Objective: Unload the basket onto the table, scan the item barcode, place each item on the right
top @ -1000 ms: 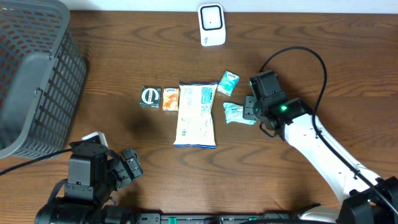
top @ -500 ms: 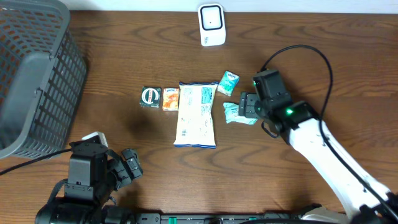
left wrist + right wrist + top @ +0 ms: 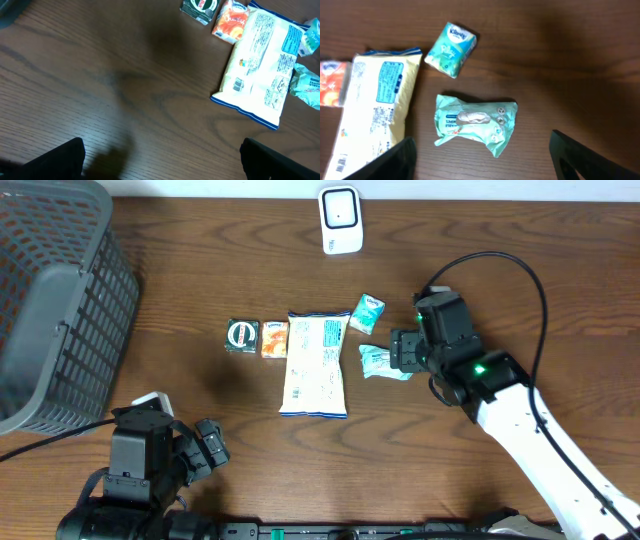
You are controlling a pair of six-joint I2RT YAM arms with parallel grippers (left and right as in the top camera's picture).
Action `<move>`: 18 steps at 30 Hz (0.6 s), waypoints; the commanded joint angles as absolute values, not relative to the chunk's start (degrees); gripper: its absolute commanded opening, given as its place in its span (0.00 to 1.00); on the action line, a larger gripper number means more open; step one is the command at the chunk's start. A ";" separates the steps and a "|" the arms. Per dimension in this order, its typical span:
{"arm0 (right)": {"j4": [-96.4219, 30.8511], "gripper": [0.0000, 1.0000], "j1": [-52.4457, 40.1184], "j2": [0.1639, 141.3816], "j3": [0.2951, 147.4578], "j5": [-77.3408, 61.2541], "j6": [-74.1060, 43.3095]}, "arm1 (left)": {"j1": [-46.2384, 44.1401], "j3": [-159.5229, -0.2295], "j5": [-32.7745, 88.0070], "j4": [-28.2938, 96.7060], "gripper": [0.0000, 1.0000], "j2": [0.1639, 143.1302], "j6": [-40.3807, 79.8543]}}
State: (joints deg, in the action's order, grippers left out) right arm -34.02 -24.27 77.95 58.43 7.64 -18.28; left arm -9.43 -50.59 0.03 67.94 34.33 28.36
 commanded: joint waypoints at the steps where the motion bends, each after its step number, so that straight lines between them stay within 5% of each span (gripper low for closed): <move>1: -33.93 0.75 -24.47 81.60 59.13 8.88 -13.61 | -9.30 -50.46 -0.49 68.10 0.98 34.09 28.38; 11: -28.53 0.65 -25.87 93.08 59.13 8.88 -10.04 | -9.30 -50.46 -0.49 68.10 0.98 34.09 28.38; 18: -22.52 0.41 -26.61 94.85 59.13 8.43 -16.56 | -9.30 -50.46 -0.49 68.07 0.98 34.09 28.38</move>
State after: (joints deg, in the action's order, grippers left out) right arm -23.75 -26.00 94.30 58.43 7.97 -13.02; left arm -9.43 -50.59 0.03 67.92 34.33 28.36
